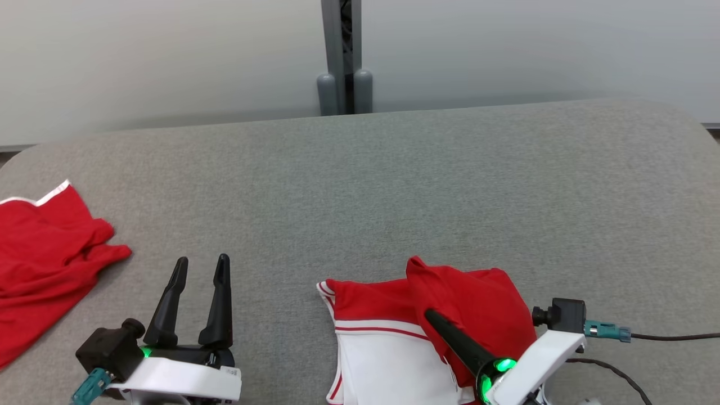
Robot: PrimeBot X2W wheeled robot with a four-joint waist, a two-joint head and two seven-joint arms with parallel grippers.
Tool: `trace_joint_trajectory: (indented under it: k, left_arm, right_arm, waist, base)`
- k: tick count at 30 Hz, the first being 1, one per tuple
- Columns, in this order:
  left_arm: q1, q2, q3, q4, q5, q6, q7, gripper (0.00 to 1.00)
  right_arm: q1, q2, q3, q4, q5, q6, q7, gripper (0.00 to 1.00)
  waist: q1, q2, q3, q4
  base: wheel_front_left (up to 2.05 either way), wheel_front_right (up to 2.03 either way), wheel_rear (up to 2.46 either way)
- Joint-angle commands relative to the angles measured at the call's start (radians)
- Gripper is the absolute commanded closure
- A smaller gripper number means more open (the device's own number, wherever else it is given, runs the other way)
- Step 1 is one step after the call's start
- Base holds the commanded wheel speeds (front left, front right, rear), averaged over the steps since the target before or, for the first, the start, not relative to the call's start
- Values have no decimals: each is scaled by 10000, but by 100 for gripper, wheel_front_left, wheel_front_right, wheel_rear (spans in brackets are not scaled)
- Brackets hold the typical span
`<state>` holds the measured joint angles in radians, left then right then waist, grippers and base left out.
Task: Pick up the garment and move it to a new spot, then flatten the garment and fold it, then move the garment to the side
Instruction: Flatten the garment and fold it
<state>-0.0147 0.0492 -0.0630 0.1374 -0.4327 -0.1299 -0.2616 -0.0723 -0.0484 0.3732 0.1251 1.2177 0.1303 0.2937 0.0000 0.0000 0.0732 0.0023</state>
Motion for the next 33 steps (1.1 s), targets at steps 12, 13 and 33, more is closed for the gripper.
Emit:
trace_joint_trajectory:
  k: [12,13,33]
  left_arm:
    - [-646,31,-266,132,-207,-13,-29,0]
    - [-646,31,-266,132,-207,-13,-29,0]
    - [-695,31,-160,221,-224,-13,-29,0]
  right_arm:
    - [-1399,-55,1545,1737,1000,15,-1214,100]
    - [-1399,-55,1545,1737,1000,15,-1214,100]
    - [-2492,-88,3227,3436,2025,15,-1696,0]
  waist:
    - [0,0,861,1128]
    - [0,0,861,1128]
    - [0,0,876,1118]
  base:
    - [0,0,0]
    - [0,0,0]
    - [0,0,0]
